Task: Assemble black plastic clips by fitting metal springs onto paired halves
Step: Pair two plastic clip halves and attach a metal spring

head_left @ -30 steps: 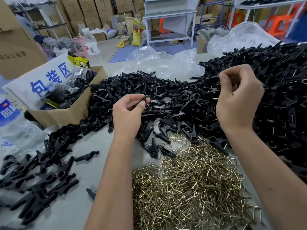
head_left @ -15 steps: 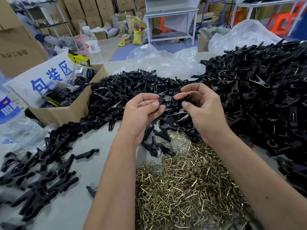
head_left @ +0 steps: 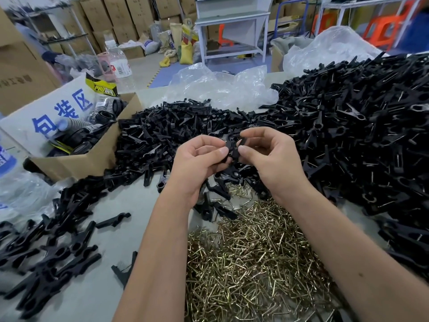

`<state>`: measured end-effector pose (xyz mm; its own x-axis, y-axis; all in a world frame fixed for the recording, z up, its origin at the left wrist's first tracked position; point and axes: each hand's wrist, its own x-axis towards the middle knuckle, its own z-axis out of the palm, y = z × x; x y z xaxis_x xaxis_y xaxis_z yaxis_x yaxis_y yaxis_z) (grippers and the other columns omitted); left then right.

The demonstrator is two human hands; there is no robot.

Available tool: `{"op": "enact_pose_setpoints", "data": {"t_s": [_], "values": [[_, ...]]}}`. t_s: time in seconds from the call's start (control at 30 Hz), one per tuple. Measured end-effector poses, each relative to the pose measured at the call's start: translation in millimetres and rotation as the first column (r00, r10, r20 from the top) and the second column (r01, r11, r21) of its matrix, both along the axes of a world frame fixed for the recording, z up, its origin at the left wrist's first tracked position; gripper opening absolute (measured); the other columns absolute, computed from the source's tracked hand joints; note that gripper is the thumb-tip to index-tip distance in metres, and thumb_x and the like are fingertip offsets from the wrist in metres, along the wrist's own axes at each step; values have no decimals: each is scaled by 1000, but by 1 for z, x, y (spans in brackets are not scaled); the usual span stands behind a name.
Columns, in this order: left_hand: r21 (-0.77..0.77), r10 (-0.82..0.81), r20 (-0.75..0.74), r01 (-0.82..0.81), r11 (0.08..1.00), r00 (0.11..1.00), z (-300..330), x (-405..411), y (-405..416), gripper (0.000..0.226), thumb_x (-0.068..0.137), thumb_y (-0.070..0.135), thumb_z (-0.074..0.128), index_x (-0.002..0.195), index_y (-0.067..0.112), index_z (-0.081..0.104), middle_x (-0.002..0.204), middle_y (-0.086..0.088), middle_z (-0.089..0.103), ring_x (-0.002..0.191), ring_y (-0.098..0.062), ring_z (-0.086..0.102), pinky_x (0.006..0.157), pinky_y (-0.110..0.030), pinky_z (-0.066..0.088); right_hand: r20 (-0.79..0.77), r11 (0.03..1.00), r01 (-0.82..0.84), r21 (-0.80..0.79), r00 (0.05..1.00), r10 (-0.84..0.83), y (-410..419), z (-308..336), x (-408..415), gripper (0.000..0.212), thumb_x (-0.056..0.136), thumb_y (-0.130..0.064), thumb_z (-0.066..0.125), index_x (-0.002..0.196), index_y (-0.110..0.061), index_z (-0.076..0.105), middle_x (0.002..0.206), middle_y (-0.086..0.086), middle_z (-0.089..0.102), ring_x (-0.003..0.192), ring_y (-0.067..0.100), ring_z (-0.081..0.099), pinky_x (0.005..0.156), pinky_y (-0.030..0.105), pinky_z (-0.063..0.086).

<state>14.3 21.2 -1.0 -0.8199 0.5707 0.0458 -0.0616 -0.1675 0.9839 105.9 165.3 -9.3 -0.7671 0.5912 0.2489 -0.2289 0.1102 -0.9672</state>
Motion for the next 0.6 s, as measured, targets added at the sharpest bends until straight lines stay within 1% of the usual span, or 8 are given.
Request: {"op": "enact_pose_setpoints", "data": {"t_s": [0.03, 0.13, 0.23, 0.33, 0.4, 0.47, 0.53, 0.6], "values": [[-1, 4, -4, -4, 1000, 1000, 0, 0, 0, 12, 90, -4, 72, 94, 8, 71, 76, -4, 74, 76, -19, 74, 75, -28, 61, -5, 1000, 12, 2, 1000, -12, 0, 0, 0, 23, 89, 3, 75, 107, -12, 73, 96, 14, 74, 85, 18, 72, 81, 29, 61], [-2, 13, -6, -13, 1000, 1000, -1, 0, 0, 13, 90, -4, 73, 95, 8, 72, 78, -5, 74, 77, -20, 75, 76, -29, 62, -6, 999, 48, 11, 999, -48, 1, -1, -1, 22, 90, -2, 76, 107, -15, 74, 96, 8, 75, 90, 15, 73, 87, 30, 61], [-2, 2, -1, -2, 1000, 1000, -1, -1, 0, 13, 90, -3, 74, 97, 7, 72, 82, -6, 75, 78, -21, 75, 77, -31, 63, -22, 999, 30, 16, 999, -29, 2, -1, 0, 26, 91, -1, 75, 111, -17, 75, 97, 8, 75, 89, 15, 73, 87, 28, 60], [-7, -10, 23, 10, 1000, 1000, -2, 0, 1, 16, 90, -2, 73, 103, 6, 71, 83, -7, 72, 78, -24, 75, 74, -31, 62, -81, 999, 28, 41, 996, -25, 1, 1, 1, 30, 90, 5, 74, 111, -17, 77, 97, 5, 76, 88, 10, 72, 85, 23, 58], [0, -20, 53, 20, 1000, 998, -1, 0, 1, 22, 91, -2, 73, 111, 6, 70, 83, -9, 67, 76, -23, 75, 74, -31, 62, -116, 997, 27, 79, 993, -18, 1, 2, 3, 30, 89, 7, 73, 108, -16, 79, 97, 2, 78, 91, 8, 73, 85, 21, 57], [11, -53, 74, 52, 999, 996, -1, -1, 1, 28, 91, -1, 72, 118, 9, 71, 85, -11, 61, 76, -23, 73, 75, -30, 60, -141, 991, 15, 132, 990, 4, 1, 2, 4, 27, 88, 9, 73, 105, -11, 79, 98, 1, 79, 96, 11, 74, 88, 22, 56], [20, -87, 80, 86, 996, 993, 0, 0, 1, 32, 92, -1, 70, 121, 13, 72, 86, -14, 57, 79, -25, 71, 74, -29, 59, -154, 980, -7, 200, 987, 39, 1, 1, 5, 27, 88, 13, 70, 101, -8, 78, 103, 3, 77, 103, 15, 73, 90, 25, 57], [34, -99, 85, 96, 995, 991, -1, 0, 2, 31, 93, -2, 69, 121, 11, 73, 88, -16, 55, 82, -29, 65, 74, -28, 59, -139, 968, -22, 251, 989, 58, 0, 0, 5, 30, 87, 18, 67, 96, -9, 79, 110, 6, 74, 110, 17, 70, 94, 29, 57]]}}
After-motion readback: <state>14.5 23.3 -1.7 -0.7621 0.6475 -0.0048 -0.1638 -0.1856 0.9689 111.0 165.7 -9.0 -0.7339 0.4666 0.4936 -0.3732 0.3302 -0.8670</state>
